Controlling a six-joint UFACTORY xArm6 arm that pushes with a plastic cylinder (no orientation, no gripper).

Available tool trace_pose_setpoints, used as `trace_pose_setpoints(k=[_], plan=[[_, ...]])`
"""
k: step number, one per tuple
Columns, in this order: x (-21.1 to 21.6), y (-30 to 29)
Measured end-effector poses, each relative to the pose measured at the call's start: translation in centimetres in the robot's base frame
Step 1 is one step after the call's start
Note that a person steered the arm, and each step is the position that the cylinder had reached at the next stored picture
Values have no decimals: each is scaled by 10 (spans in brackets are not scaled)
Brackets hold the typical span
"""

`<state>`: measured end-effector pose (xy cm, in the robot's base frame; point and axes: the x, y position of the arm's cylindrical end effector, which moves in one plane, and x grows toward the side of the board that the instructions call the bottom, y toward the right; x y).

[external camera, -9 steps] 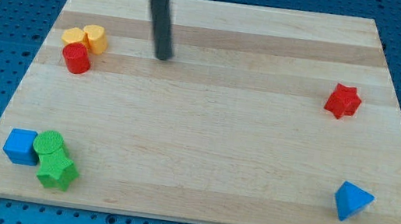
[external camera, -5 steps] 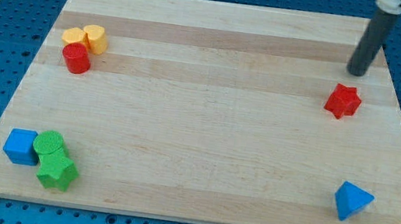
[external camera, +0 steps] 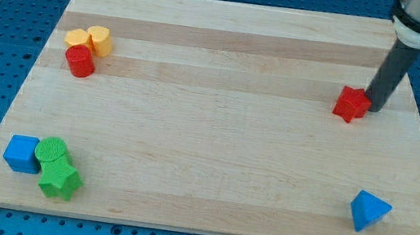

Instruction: Move red star to center

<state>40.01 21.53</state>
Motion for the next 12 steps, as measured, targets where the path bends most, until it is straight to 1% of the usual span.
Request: trace_pose_setpoints(k=[1, 3, 5, 6, 7, 8, 9, 10, 12], plan=[[0, -22], [14, -81], [15, -182], [15, -190], [-7, -127], [11, -68], [85, -74], [85, -98], [35, -144]])
